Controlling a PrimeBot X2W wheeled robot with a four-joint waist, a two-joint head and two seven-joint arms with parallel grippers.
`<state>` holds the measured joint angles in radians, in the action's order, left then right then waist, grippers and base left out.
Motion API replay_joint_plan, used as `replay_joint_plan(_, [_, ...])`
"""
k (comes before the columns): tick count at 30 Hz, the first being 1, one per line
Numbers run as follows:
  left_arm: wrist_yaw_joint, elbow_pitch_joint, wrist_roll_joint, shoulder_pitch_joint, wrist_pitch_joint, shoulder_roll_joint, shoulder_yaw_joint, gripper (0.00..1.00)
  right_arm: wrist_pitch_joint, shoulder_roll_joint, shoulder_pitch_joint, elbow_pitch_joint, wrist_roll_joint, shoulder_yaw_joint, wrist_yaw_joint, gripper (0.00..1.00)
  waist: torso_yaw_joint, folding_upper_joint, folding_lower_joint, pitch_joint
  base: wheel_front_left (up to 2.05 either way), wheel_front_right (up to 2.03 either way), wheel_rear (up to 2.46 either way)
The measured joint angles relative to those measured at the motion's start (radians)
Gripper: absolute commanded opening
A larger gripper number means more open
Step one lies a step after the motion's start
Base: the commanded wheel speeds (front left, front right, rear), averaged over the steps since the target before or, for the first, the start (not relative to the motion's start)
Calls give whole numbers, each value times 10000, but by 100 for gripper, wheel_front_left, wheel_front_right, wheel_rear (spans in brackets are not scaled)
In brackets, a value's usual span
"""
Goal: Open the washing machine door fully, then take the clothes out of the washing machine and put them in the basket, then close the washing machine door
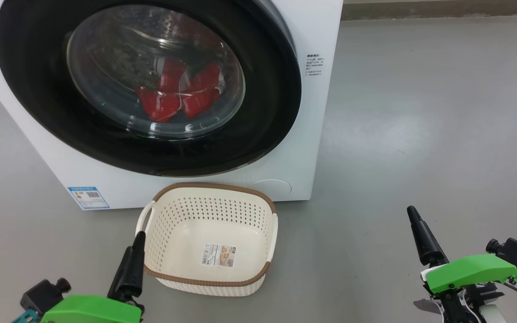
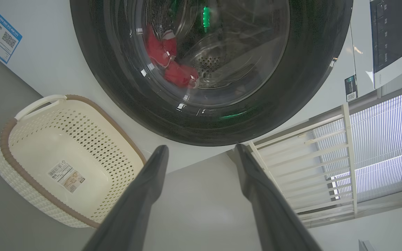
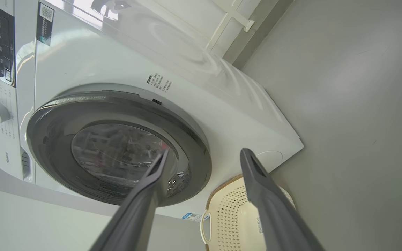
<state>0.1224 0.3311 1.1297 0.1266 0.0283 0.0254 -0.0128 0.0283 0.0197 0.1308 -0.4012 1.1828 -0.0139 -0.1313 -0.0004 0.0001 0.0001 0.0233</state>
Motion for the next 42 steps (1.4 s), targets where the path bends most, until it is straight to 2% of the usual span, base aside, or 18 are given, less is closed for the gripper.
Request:
replay_joint_plan(18, [-353, 27, -2520, 432, 510, 2, -412, 100, 516, 63, 422, -213, -2406, 522, 0, 100, 11, 0, 0, -39, 0, 0, 0])
replay_joint_plan(42, [-704, 407, -5047, 1127, 1164, 6, -784, 100, 1187, 117, 965, -614, -5241, 734, 0, 100, 32, 0, 0, -138, 0, 0, 0])
